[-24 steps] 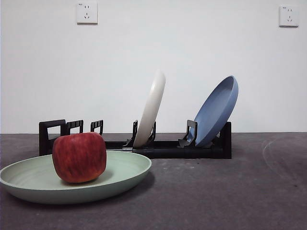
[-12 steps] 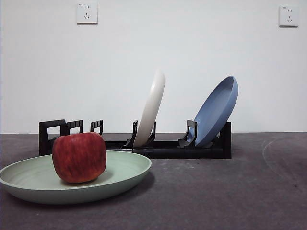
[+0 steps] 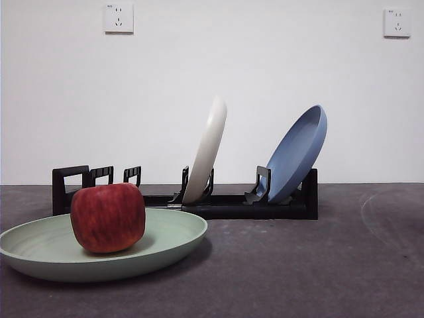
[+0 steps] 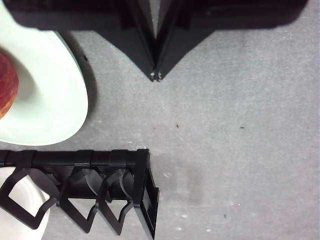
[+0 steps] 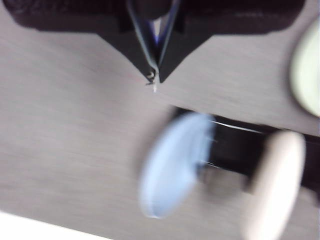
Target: Take the green plate from the plate rack,put the plate on the table,take the apple from the table,put the apple in the plate
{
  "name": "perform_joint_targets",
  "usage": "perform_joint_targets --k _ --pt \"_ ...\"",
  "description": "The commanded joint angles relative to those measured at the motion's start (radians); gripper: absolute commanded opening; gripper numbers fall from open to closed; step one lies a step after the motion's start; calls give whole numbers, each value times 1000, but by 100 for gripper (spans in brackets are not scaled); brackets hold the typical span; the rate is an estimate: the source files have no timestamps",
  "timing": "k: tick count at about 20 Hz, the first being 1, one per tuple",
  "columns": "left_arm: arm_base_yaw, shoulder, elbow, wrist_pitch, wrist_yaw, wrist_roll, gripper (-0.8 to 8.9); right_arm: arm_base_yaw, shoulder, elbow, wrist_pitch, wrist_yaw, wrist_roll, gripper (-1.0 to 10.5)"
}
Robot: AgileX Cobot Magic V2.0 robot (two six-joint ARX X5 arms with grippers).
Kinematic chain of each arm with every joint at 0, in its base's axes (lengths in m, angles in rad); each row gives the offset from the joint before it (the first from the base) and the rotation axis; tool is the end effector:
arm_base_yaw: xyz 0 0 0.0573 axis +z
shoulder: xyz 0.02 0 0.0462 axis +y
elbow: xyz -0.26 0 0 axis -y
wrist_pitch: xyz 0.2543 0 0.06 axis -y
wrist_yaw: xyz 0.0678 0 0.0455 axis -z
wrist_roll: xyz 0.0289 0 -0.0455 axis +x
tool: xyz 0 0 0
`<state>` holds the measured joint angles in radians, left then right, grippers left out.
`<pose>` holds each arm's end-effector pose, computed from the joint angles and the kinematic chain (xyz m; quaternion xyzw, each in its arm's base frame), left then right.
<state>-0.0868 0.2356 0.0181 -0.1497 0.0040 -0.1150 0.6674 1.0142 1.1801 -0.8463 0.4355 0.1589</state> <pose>0.1182 -0.0104 0.1332 -0.0489 0.1847 -0.0341 0.9810 0.1620 0.1121 0.3663 -0.1000 0.2920 0.0862 0.9473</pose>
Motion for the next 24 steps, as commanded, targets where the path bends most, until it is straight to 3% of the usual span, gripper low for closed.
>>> perform_joint_targets --k 1,2,4,7,10,13,17,22,24 --pt "3 4 -7 10 3 11 -4 -172 -77 -253 374 -368 -187 1" --pt "3 5 -7 10 2 11 -4 -259 -111 -361 517 -480 -196 1" --pt "3 6 -7 12 3 11 -4 -420 -187 -557 723 -581 -185 1" --pt "3 7 -7 12 2 11 -4 -624 -351 -773 795 -600 -186 1" --pt "3 7 -7 12 3 11 -4 -763 -533 -928 796 -599 -194 1" --pt "3 7 -7 13 3 11 -4 -792 -692 -1053 796 -538 -188 1" --pt "3 7 -7 12 3 11 -4 -787 -846 -1167 820 -532 -146 1" --pt "3 7 -7 13 2 11 -4 -742 -967 -1166 665 -441 -143 1" --pt "3 7 -7 12 3 11 -4 -739 -1008 -1166 659 -441 -145 1"
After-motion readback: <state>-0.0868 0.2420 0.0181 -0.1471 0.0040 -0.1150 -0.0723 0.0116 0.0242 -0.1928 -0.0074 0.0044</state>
